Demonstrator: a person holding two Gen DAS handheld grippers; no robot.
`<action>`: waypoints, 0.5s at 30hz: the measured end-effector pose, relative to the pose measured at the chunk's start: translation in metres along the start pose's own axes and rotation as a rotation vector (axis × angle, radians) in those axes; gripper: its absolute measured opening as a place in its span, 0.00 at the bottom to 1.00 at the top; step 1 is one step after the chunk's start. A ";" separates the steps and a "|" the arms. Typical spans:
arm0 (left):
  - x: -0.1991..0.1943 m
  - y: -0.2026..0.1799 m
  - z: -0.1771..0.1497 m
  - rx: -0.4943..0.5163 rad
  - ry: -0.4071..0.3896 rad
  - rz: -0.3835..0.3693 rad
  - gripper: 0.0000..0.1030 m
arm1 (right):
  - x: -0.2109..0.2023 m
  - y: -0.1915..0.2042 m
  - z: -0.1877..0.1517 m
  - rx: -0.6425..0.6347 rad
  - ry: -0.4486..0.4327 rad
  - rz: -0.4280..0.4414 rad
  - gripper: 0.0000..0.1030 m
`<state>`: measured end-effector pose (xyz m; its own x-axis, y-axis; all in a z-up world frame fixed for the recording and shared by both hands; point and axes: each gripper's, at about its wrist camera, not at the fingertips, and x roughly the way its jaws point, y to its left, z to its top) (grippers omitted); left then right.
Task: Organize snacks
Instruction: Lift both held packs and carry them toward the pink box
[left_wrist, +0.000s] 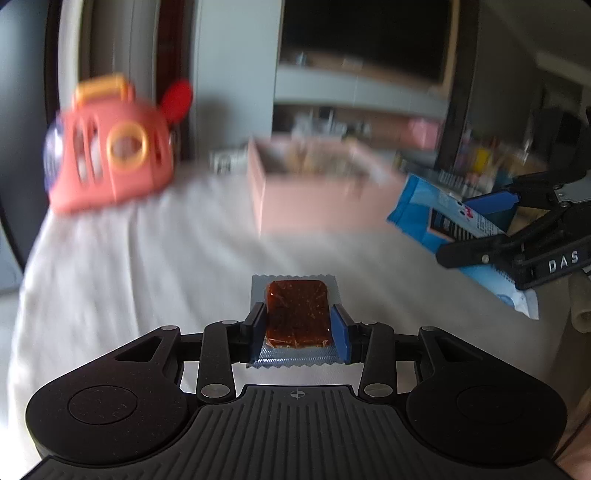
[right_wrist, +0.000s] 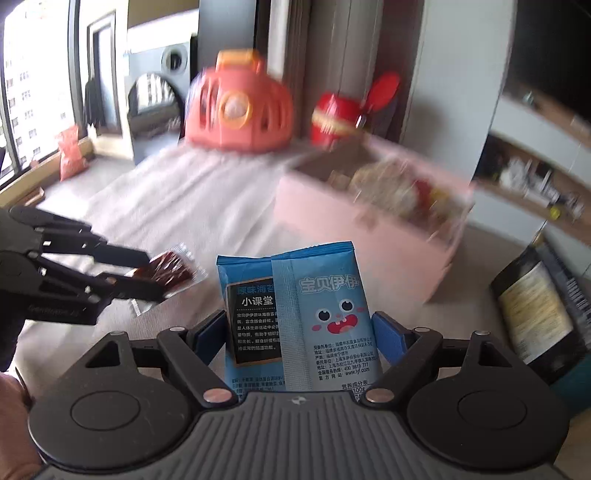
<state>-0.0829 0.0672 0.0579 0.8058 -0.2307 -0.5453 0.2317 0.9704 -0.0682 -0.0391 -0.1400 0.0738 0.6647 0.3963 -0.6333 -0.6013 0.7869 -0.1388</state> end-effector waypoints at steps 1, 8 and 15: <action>-0.009 -0.001 0.013 0.006 -0.036 -0.006 0.41 | -0.014 -0.004 0.006 0.001 -0.042 -0.015 0.81; -0.009 -0.006 0.111 0.039 -0.189 -0.016 0.41 | -0.079 -0.051 0.073 0.148 -0.312 -0.060 0.82; 0.101 0.021 0.181 -0.193 -0.114 -0.169 0.42 | -0.073 -0.094 0.100 0.225 -0.340 -0.102 0.82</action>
<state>0.1018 0.0518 0.1527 0.8230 -0.3866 -0.4161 0.2689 0.9105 -0.3142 0.0136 -0.1957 0.2089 0.8471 0.4148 -0.3323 -0.4379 0.8990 0.0059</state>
